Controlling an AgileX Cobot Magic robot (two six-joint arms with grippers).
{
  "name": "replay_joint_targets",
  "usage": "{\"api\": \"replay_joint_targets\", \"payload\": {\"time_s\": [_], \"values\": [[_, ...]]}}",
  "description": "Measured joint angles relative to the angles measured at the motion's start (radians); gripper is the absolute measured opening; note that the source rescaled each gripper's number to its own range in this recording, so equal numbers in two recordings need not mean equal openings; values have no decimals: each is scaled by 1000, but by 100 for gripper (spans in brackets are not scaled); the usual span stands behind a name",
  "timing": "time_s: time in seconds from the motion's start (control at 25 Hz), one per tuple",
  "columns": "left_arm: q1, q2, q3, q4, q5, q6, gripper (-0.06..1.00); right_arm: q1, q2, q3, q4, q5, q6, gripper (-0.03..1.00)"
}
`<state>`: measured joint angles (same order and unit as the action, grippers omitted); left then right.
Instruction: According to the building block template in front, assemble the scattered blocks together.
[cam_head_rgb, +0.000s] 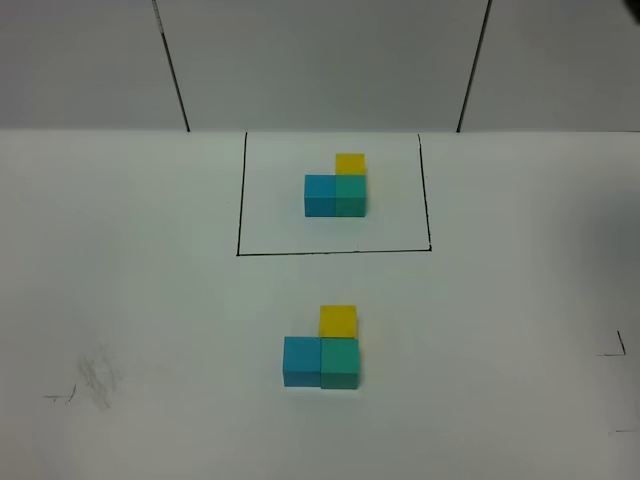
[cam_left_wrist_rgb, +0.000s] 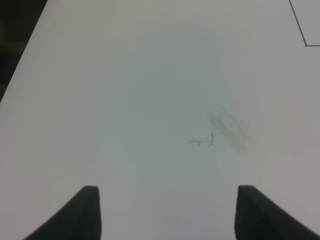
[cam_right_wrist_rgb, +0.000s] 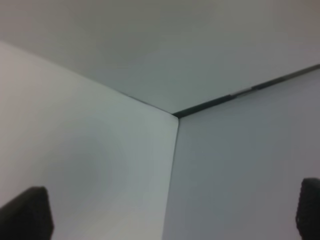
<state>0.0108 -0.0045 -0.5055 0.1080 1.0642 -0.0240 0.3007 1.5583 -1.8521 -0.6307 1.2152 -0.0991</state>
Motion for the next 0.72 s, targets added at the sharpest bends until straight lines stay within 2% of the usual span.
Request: {"api": "replay_joint_targets", "payload": {"time_s": [0.16, 0.28, 0.48, 0.64, 0.72], "values": [[0, 0, 0, 0, 0, 0, 37, -223, -127, 8, 274, 2, -254, 100], [0, 0, 0, 0, 0, 0, 37, -348, -227, 44, 437, 4, -371, 100], [0, 0, 0, 0, 0, 0, 37, -380, -420, 192, 559, 4, -418, 99], [0, 0, 0, 0, 0, 0, 37, -382, -585, 347, 608, 3, -416, 89], [0, 0, 0, 0, 0, 0, 37, -382, -690, 431, 622, -32, -400, 81]]}}
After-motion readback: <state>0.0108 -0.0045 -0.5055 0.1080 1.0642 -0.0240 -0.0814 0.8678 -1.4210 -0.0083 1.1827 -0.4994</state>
